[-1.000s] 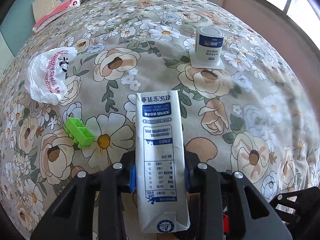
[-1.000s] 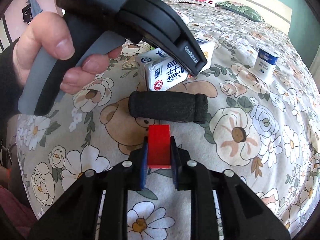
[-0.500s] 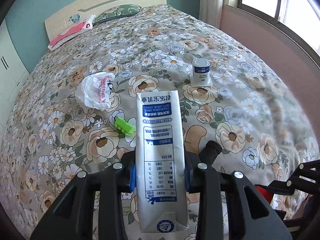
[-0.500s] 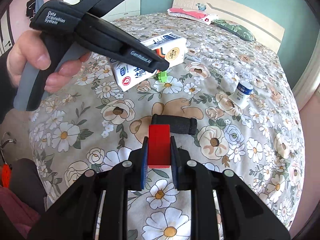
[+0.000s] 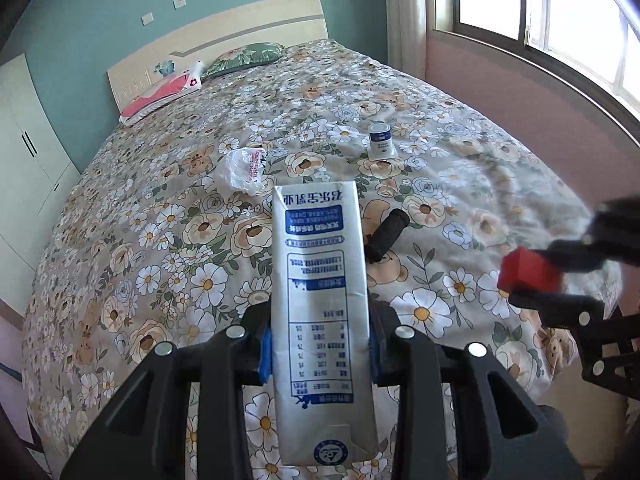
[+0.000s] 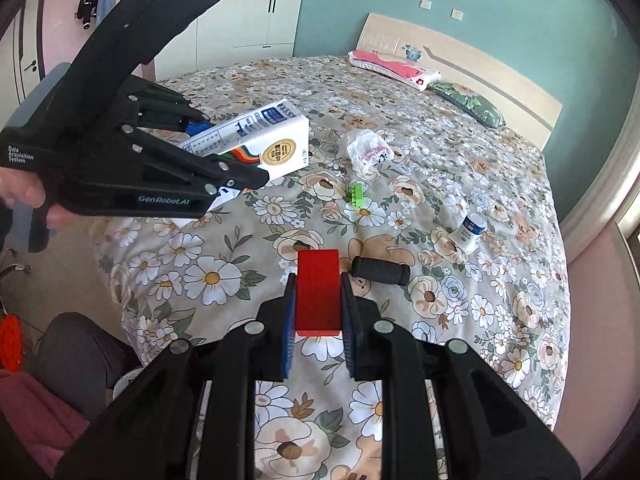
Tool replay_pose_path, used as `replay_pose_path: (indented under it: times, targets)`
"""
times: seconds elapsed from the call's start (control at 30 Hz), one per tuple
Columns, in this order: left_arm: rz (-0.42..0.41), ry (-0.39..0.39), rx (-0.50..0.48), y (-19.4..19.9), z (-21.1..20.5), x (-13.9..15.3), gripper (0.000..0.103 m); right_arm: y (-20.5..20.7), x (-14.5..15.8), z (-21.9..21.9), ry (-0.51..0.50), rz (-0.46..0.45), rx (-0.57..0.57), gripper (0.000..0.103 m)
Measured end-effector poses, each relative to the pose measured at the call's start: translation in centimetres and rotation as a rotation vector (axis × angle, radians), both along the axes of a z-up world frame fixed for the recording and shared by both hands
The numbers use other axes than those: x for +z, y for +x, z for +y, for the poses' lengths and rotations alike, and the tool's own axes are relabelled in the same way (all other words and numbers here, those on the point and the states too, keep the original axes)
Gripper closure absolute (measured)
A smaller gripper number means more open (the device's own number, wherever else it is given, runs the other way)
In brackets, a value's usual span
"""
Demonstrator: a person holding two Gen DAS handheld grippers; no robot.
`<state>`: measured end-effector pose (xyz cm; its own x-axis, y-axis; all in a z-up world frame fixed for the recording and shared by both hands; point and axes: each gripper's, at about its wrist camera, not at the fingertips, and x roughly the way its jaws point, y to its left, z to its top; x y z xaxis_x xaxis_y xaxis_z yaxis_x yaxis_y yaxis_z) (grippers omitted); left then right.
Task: Collect trash
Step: 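Carry the milk carton and red block over the white bin with both tools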
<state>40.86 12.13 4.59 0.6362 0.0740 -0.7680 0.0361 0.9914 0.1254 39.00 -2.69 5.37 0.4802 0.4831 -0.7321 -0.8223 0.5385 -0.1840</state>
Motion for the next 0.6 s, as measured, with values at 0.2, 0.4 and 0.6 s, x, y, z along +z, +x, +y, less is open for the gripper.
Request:
replay_pose_path:
  times: [0.2,0.4,0.6]
  targets:
    - [-0.046,0.012,-0.002,-6.9,0.0,1.8,0.067,-5.8,2.3,-0.1,0.003,-0.042,0.03,0.082]
    - [-0.08,0.028,-0.018,-13.8,-0.8,1.7,0.067,-11.6,2.8,-1.0,0.002,-0.067,0.058,0.082]
    - [-0.085,0.023,-0.013,-19.6,-1.5,0.0,0.067,-16.2,1.8,-1.9,0.003,-0.058,0.075,0.082]
